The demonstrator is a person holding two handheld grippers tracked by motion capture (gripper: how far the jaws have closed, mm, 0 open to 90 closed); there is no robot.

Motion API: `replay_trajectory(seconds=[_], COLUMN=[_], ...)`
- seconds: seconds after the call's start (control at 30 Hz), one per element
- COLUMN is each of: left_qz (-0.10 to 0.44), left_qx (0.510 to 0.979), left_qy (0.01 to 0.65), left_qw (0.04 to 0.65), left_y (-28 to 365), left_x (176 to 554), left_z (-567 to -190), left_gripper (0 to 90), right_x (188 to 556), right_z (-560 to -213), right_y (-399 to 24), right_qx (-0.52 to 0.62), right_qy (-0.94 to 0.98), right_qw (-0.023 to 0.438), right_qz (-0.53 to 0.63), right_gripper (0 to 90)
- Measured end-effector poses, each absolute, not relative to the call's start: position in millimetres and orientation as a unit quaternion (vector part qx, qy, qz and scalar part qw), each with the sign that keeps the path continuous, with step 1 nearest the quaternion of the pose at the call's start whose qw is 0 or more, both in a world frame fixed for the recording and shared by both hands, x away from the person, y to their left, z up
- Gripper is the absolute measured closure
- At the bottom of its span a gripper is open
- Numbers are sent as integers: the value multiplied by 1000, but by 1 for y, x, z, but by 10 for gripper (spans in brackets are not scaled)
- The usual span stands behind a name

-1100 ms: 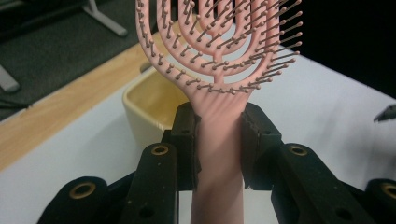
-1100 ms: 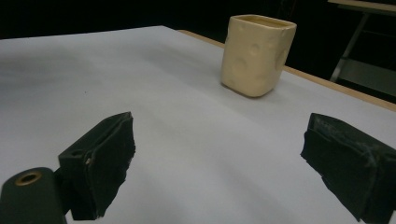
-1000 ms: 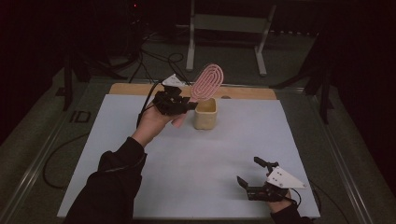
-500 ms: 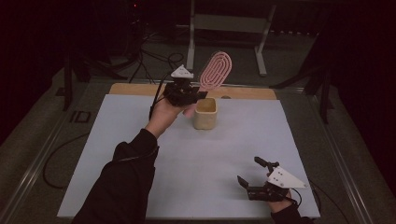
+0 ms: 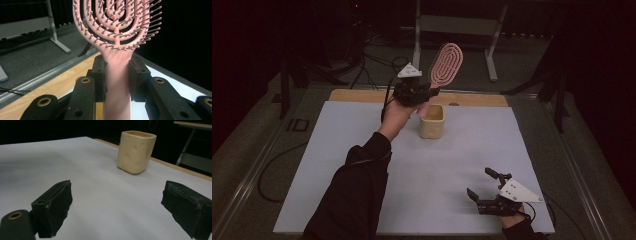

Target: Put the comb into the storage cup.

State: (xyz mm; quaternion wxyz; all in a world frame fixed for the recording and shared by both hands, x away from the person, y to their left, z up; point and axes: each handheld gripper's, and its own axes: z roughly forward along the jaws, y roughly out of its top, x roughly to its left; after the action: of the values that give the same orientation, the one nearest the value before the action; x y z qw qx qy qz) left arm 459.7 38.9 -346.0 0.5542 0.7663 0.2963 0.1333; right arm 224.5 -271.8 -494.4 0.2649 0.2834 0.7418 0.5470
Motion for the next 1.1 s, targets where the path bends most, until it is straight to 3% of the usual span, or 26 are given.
replay_trajectory(seconds=[0.23,0.7,1.1], left_qz=[135,142,147], left_qx=[767,711,698], left_qy=[304,275,288], left_qw=[548,631,638], left_y=[33,29,31], left_x=[469,483,491], left_z=[-353,-367,-390], left_gripper=[703,703,703], right_x=[224,225,225], right_z=[-495,-495,-495], right_y=[-271,-273,-272], right_qx=[286,284,285], right_qy=[741,741,741], right_qw=[261,260,256], right_qz=[549,550,551], right_gripper=[88,88,88])
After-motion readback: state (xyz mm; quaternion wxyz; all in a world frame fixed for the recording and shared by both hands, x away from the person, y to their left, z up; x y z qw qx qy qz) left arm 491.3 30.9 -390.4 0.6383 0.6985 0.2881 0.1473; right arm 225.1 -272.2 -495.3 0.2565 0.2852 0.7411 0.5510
